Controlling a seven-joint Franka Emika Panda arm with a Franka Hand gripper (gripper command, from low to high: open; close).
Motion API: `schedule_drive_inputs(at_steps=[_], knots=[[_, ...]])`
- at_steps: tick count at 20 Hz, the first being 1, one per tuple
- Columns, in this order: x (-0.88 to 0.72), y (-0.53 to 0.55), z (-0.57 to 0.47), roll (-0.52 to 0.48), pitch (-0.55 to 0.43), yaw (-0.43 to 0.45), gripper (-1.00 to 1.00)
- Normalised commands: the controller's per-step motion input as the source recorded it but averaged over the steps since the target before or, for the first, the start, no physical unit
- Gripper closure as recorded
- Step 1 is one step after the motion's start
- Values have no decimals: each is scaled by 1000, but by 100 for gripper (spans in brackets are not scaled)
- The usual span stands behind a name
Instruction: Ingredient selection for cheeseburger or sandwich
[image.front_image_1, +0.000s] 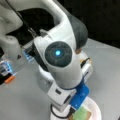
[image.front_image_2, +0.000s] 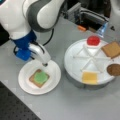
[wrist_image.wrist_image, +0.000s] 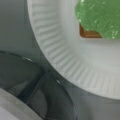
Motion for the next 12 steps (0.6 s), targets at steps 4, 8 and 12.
schedule_drive_inputs(at_steps=[4,8,12], knots=[[-617,353,-38,-415,-220,8,-100],[-771,573,-44,-279,-255,43,-100],[-712,598,-83,-232,-258,-4,-100]])
